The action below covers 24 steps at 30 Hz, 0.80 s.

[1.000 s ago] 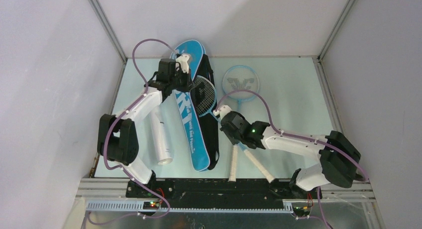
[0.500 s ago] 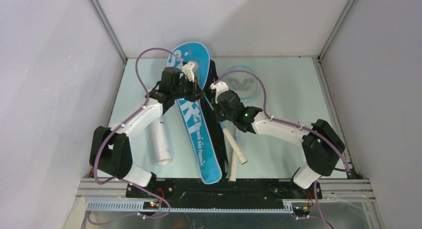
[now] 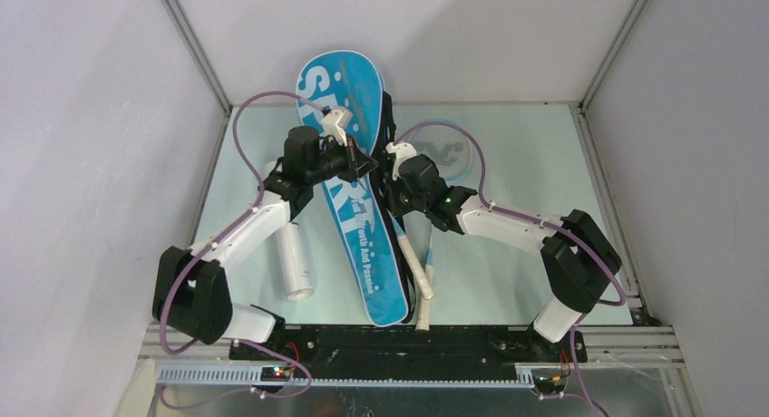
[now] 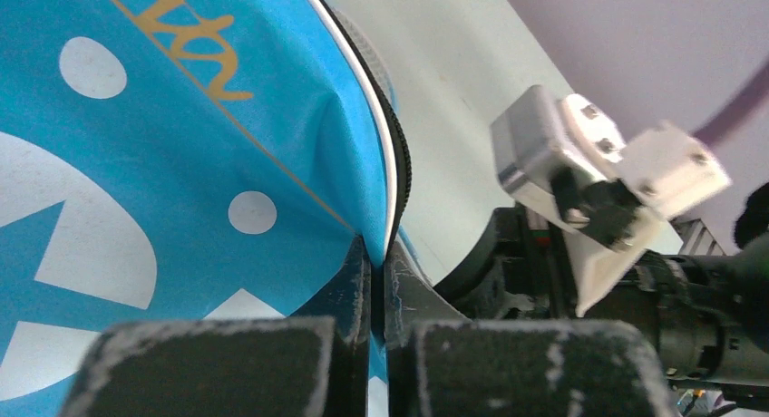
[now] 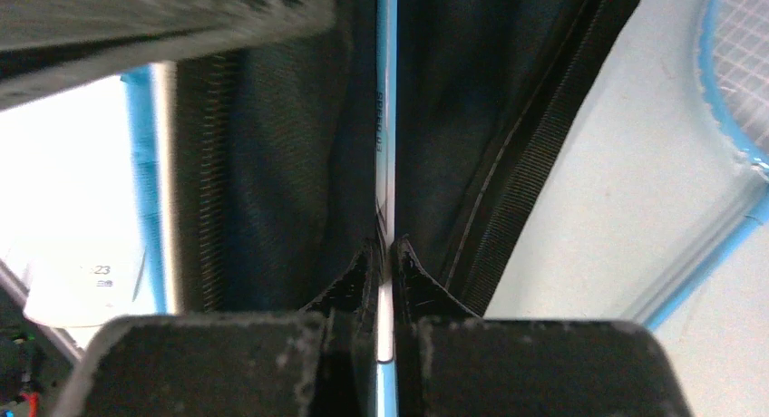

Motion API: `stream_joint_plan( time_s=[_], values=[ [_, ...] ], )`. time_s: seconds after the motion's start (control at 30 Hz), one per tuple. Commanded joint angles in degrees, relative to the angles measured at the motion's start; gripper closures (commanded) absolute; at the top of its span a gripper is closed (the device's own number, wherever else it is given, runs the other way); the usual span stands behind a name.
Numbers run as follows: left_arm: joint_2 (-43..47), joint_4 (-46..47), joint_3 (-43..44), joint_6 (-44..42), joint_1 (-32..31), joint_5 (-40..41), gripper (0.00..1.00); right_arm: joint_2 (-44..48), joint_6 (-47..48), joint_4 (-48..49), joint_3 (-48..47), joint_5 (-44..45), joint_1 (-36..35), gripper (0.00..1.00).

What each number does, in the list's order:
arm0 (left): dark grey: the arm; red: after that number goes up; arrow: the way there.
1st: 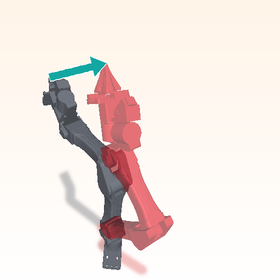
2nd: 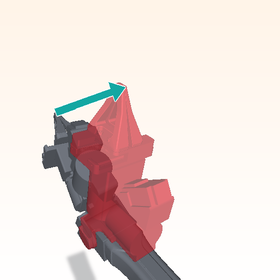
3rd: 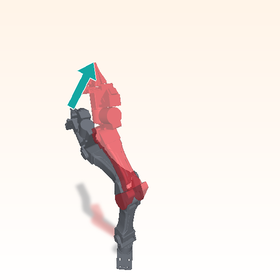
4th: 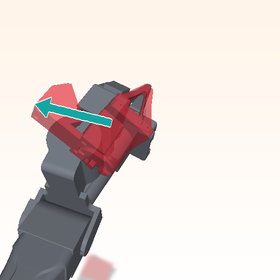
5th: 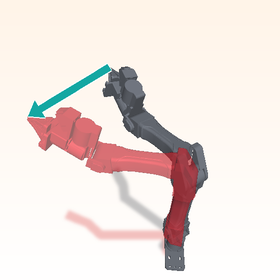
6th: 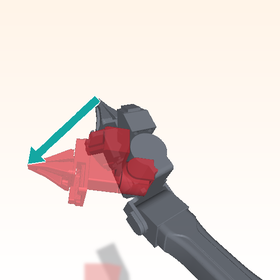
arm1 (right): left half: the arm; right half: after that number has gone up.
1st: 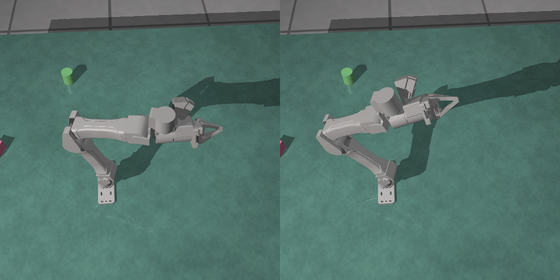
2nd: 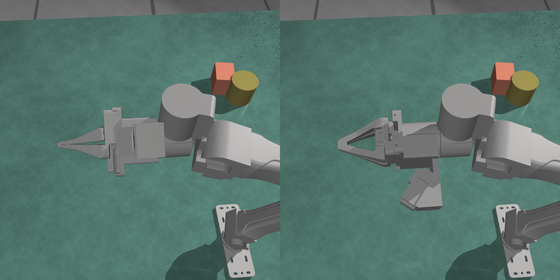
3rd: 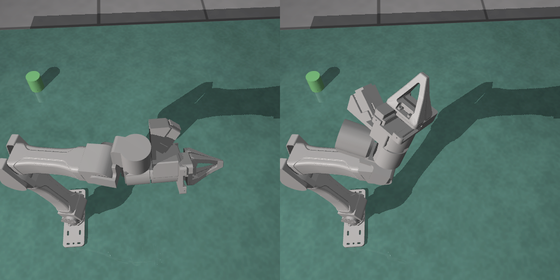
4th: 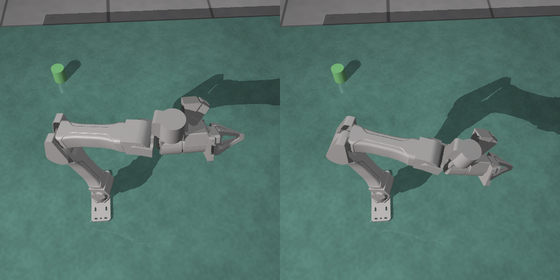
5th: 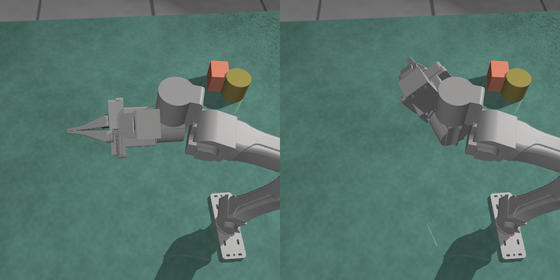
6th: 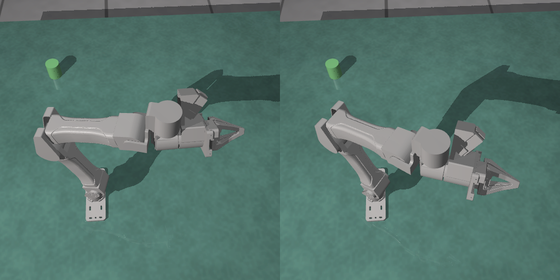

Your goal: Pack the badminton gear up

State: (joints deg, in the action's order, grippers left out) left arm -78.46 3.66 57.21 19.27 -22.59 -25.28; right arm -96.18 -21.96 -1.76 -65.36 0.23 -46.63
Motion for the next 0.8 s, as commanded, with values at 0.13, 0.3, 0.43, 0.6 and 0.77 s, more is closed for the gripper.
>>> stream_joint_plan(
  time_s=[0.13,0.3,0.43,0.6,0.77],
  values=[
    [5.8,-2.3,3.7,3.7,-2.8,-5.3,1.00,3.1,-2.4,8.7,-11.4,-6.0,1.6,1.00],
    [6.1,-0.3,2.1,6.1,-2.4,-6.3,1.00,4.7,-2.7,6.0,-13.5,-8.2,2.1,1.00],
    [6.5,5.0,0.2,10.6,-2.3,-12.3,1.00,5.0,-2.5,7.4,-13.5,-8.8,2.2,1.00],
    [8.3,6.6,-1.2,12.2,-2.3,-13.3,1.00,4.9,-4.6,8.4,-14.0,-11.1,2.6,1.00],
    [9.2,6.7,-2.2,13.2,-2.3,-11.7,1.00,4.9,-6.4,7.0,-15.1,-12.7,2.6,1.00]
  ],
)
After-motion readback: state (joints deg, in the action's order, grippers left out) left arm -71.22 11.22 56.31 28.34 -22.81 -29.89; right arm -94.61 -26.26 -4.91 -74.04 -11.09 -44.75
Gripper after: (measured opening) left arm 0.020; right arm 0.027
